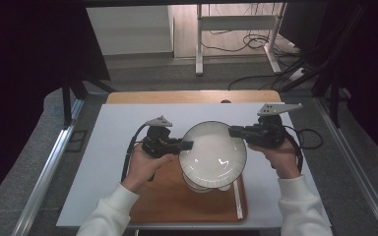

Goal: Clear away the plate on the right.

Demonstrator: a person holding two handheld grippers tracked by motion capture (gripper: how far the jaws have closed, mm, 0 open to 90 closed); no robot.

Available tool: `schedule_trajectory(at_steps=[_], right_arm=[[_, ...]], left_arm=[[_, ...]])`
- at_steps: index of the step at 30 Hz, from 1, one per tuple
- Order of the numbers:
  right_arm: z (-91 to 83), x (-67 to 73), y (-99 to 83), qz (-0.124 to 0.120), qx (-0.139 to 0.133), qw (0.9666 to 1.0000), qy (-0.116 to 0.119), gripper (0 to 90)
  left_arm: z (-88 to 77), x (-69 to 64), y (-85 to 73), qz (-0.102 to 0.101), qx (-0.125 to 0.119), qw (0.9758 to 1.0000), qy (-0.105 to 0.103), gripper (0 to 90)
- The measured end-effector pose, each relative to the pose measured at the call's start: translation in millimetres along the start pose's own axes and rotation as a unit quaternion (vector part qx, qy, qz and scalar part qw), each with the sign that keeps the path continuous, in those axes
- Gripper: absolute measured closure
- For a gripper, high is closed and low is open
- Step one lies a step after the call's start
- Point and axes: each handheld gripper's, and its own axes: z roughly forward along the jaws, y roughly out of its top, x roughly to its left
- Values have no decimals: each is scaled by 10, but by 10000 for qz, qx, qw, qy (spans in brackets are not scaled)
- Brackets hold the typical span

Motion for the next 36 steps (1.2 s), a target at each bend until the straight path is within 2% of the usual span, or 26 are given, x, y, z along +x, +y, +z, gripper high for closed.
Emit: schedule_trajectory(at_steps=[4,14,19,24,28,30,36], right_arm=[[15,6,-3,-33,11,10000,43,847],[121,61,0,-21,33,9997,234,835],[171,106,0,-82,107,9995,281,820],[222,178,0,-240,182,9992,279,693],[190,201,11,-314,58,9992,259,559],[154,201,16,-304,-25,9990,328,528],[49,137,17,-215,-184,9992,273,463]], left_arm=[[-51,52,1,-111,-26,9998,-142,825],[-253,78,79,-39,38,10000,71,833],[-322,122,96,-52,87,9999,48,834],[-392,156,89,-56,61,9999,63,834],[-498,203,69,-126,-64,9999,47,834],[-549,235,58,-154,-98,9998,93,835],[-728,341,1,-259,-171,9993,197,835]])
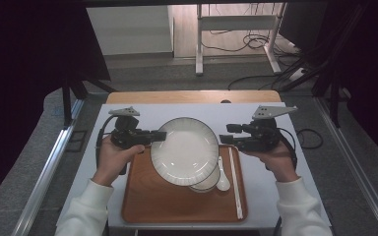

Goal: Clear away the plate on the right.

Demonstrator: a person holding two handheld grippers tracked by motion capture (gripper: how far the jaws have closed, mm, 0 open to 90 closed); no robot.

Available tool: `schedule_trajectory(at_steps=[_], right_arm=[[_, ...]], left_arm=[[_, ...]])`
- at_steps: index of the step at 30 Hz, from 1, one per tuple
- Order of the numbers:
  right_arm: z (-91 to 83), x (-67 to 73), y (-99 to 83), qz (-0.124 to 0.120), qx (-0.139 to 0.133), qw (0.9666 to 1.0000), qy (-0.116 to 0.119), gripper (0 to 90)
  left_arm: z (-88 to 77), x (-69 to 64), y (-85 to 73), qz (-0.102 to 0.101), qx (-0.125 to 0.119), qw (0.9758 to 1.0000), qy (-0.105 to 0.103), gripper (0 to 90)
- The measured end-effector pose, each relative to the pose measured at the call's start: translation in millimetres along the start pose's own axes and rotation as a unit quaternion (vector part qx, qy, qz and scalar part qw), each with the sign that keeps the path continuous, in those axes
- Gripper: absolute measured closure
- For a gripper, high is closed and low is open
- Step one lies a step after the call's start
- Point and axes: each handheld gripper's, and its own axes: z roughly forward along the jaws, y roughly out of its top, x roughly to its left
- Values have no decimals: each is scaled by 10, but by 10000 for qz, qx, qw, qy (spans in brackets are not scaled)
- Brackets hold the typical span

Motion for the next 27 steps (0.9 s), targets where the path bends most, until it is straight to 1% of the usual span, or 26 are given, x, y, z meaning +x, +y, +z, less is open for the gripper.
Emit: schedule_trajectory(at_steps=[4,10,12,15,19,22,25,27], right_arm=[[-70,-76,-27,83,-33,9999,-52,439],[-191,-176,-92,189,4,9994,-278,394],[-231,-196,-106,220,14,9993,-314,381],[-272,-212,-112,233,46,9992,-333,369],[-286,-227,-131,258,56,9991,-331,361],[-278,-224,-171,238,176,9992,-285,361],[-287,-220,-205,244,288,9988,-317,361],[-302,-228,-216,251,315,9986,-347,360]], left_arm=[[-142,87,-36,-93,-41,9999,101,835],[-327,211,-105,-234,-147,9994,198,835],[-374,240,-136,-258,-186,9992,248,835],[-423,278,-177,-317,-215,9989,283,835],[-467,313,-210,-338,-194,9987,315,835],[-513,351,-242,-374,-238,9985,316,835],[-574,390,-285,-410,-279,9981,356,836],[-616,410,-312,-413,-267,9980,399,836]])
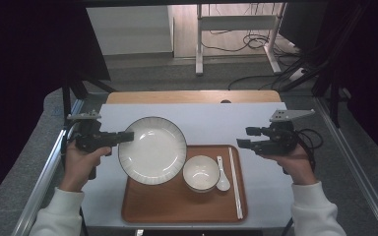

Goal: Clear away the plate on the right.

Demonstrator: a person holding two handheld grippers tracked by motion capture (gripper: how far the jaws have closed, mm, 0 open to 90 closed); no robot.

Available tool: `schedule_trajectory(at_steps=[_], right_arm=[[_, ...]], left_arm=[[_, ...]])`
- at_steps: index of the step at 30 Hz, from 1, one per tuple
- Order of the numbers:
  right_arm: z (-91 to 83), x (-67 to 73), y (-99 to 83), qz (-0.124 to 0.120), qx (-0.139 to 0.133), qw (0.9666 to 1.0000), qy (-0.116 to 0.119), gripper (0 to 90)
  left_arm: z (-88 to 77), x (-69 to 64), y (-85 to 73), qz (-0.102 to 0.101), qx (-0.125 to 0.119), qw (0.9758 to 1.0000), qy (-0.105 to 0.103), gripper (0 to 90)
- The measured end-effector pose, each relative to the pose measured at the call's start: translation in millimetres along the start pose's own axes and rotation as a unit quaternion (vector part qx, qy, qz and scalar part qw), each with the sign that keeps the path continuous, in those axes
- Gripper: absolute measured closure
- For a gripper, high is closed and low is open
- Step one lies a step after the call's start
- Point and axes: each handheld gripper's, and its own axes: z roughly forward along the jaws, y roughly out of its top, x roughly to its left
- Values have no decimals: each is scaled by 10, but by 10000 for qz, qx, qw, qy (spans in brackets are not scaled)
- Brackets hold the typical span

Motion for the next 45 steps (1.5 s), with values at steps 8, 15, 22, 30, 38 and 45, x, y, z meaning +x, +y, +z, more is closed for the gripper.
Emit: schedule_trajectory(at_steps=[8,15,22,30,38,45], right_arm=[[-67,-31,-52,78,89,9997,-201,357],[-71,-76,-73,117,174,9995,-237,355],[-36,-97,-84,147,261,9991,-286,348],[-26,-103,-95,158,315,9989,-322,346],[12,-104,-114,165,437,9984,-327,345],[33,-114,-123,159,508,9980,-355,345]], left_arm=[[-108,75,-138,-11,120,9999,69,836],[-81,203,-308,-179,272,9994,129,834],[34,293,-449,-287,466,9984,148,833],[205,349,-575,-354,697,9969,88,831],[337,414,-653,-379,922,9949,128,827],[448,468,-688,-391,1089,9932,118,825]])
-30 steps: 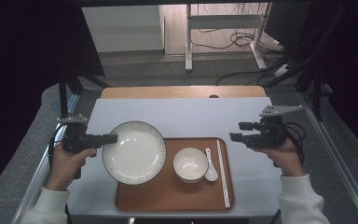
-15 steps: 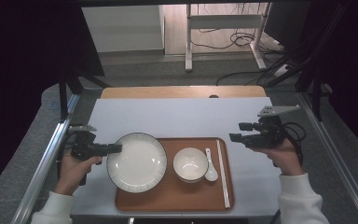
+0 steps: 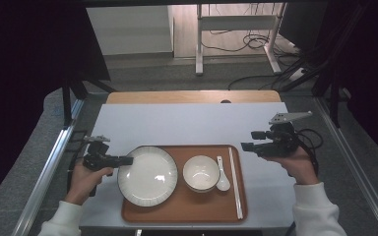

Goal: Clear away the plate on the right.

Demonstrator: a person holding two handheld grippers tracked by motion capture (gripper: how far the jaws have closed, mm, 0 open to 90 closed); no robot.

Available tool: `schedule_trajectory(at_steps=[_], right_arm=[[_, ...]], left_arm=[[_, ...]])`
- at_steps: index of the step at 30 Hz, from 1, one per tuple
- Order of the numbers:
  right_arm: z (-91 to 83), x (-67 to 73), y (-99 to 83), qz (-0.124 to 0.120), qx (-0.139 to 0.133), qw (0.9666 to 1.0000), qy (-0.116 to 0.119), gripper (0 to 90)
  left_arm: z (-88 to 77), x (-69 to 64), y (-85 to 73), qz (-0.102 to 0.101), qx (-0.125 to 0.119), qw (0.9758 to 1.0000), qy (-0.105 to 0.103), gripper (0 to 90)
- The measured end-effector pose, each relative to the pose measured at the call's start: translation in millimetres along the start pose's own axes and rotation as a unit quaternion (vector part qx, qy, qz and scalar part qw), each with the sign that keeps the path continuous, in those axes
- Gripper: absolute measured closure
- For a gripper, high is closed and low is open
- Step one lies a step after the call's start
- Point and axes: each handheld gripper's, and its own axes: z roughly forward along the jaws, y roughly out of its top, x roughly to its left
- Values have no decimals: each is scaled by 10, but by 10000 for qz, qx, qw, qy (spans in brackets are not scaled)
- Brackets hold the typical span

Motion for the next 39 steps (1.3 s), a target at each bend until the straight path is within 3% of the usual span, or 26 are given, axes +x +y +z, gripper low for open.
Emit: schedule_trajectory(at_steps=[7,22,39], right_arm=[[-19,-12,-4,16,-35,10000,-44,339],[-22,-30,-25,27,-1,9999,-139,328],[9,-62,-50,36,99,9997,-203,324]], left_arm=[[108,73,-6,-148,109,9998,-24,828],[292,156,3,-168,311,9994,-25,827],[492,148,-9,-47,477,9984,295,770]])
